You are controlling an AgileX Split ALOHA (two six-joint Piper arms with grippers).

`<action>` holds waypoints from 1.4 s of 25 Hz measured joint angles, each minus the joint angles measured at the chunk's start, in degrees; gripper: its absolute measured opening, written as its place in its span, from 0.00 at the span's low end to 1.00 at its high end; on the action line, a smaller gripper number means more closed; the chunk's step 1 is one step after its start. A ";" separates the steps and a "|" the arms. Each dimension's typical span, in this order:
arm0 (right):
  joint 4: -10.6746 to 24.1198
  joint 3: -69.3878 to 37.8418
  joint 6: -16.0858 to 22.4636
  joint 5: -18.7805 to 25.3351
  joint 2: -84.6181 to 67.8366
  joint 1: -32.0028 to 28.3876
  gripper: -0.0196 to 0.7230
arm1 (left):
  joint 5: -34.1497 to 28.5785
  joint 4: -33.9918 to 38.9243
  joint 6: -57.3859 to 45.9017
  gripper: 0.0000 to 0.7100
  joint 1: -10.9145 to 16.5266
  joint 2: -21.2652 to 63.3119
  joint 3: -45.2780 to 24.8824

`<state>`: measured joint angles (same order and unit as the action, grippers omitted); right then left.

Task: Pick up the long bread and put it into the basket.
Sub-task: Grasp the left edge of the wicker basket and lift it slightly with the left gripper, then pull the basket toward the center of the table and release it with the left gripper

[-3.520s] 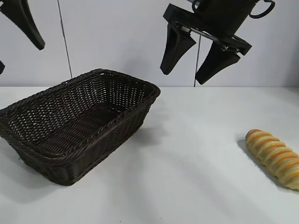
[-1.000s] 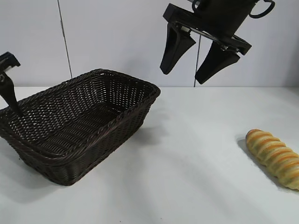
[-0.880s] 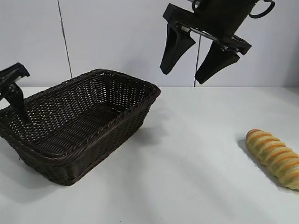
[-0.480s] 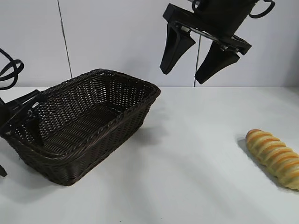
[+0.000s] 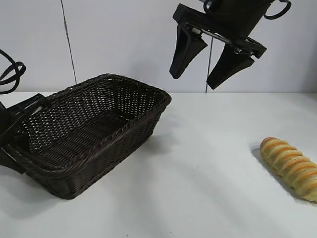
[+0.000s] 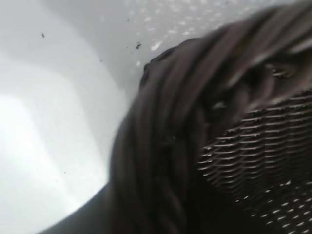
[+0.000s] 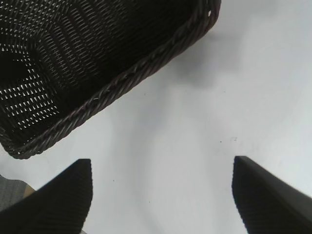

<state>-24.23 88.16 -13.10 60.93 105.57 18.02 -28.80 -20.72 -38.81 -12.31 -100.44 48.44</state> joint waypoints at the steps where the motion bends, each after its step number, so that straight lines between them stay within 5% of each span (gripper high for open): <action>1: 0.00 0.00 0.00 0.00 0.00 0.00 0.79 | -0.85 0.05 0.00 0.15 0.00 0.16 0.21; 28: -0.06 0.00 0.00 -0.01 0.00 0.00 0.79 | -19.44 2.08 20.26 0.14 0.06 2.93 16.89; 35: -0.06 0.00 0.00 -0.01 0.00 0.00 0.79 | -24.20 1.67 28.76 0.14 0.06 -3.12 21.53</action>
<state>-24.28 88.16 -13.10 60.92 105.57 18.02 -53.00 -19.06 -10.06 -12.25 -103.56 69.97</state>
